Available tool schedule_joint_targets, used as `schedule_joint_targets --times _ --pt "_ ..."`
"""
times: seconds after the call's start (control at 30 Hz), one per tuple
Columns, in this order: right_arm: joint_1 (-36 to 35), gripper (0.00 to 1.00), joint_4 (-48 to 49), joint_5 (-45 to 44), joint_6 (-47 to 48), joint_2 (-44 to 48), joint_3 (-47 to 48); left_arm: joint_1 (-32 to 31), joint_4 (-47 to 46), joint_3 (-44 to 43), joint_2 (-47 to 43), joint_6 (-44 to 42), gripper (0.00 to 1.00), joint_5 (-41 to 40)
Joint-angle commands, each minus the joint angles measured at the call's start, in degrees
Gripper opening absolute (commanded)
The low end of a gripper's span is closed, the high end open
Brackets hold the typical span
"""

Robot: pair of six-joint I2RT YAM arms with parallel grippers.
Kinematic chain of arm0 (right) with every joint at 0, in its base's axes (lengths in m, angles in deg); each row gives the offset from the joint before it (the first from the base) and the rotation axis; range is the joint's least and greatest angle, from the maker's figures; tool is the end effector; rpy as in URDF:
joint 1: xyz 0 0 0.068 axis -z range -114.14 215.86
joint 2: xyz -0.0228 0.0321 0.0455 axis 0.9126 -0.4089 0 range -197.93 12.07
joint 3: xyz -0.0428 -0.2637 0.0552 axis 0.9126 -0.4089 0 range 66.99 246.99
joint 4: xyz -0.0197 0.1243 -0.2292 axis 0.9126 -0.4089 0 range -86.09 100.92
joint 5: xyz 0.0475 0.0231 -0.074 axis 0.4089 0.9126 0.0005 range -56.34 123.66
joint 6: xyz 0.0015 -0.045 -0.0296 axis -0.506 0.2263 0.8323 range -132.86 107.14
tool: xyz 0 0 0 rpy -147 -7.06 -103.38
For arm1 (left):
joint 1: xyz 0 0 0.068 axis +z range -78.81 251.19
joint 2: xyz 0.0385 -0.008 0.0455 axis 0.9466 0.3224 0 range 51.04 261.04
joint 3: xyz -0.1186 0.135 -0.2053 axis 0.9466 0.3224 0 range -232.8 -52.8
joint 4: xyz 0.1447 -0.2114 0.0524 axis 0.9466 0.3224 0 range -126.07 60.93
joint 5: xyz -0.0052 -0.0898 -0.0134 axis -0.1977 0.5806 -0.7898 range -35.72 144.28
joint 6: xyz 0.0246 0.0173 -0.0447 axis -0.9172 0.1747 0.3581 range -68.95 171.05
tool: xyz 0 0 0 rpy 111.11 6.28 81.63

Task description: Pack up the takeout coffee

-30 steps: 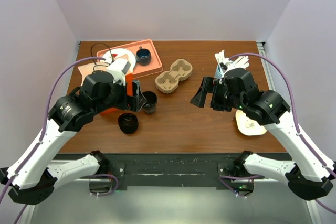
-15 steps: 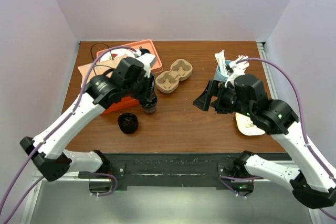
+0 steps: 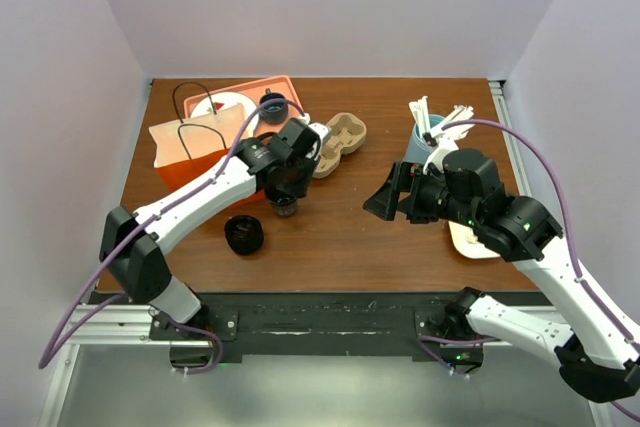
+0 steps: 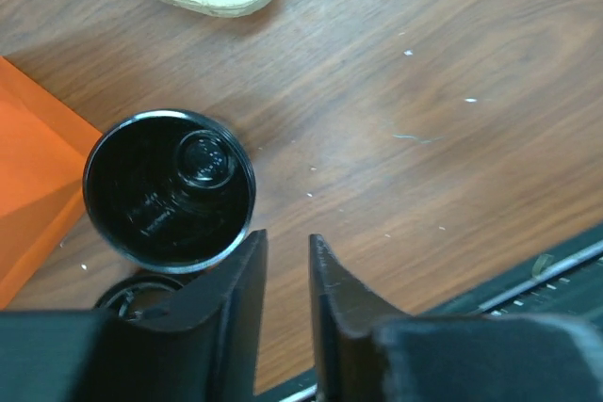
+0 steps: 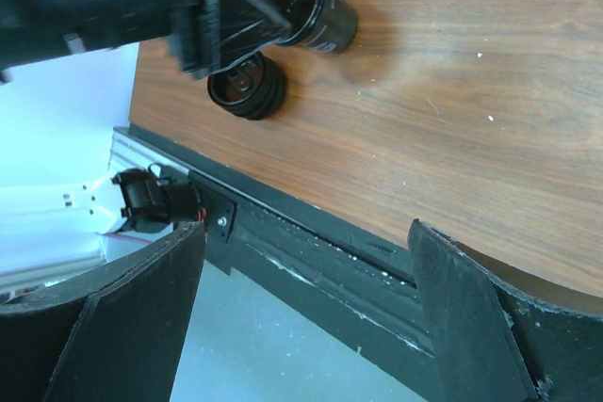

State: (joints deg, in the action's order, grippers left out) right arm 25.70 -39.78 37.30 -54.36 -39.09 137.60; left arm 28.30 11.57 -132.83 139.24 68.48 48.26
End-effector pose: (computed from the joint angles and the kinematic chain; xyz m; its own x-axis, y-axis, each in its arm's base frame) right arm 0.1202 0.1044 0.4004 -0.7509 0.2316 -0.6185 -0.2505 0.7667 0.5912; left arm 0.2402 -0.2179 0.3115 -0.7681 0.3068 -0.5621 0.4229 0.9021 -0.0855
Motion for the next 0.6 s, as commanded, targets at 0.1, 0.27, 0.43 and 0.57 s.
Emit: schedule_joint_targets --times 0.1,0.27,0.43,0.57 --pt "0.00 0.93 -0.28 1.28 3.08 -0.44 2.07 -0.08 -4.13 1.01 4.78 -2.05 0.24 -2.15" --pt "0.00 0.93 -0.37 1.28 2.91 0.18 1.11 0.00 -5.54 1.81 5.66 -1.87 0.24 -4.34" --pt "0.00 0.93 -0.63 1.63 2.82 0.35 0.32 0.44 -5.01 1.81 6.37 -2.22 0.27 -6.46" --pt "0.00 0.93 -0.72 1.37 2.91 0.18 0.32 0.53 -4.92 1.46 5.32 -2.49 0.28 -6.81"
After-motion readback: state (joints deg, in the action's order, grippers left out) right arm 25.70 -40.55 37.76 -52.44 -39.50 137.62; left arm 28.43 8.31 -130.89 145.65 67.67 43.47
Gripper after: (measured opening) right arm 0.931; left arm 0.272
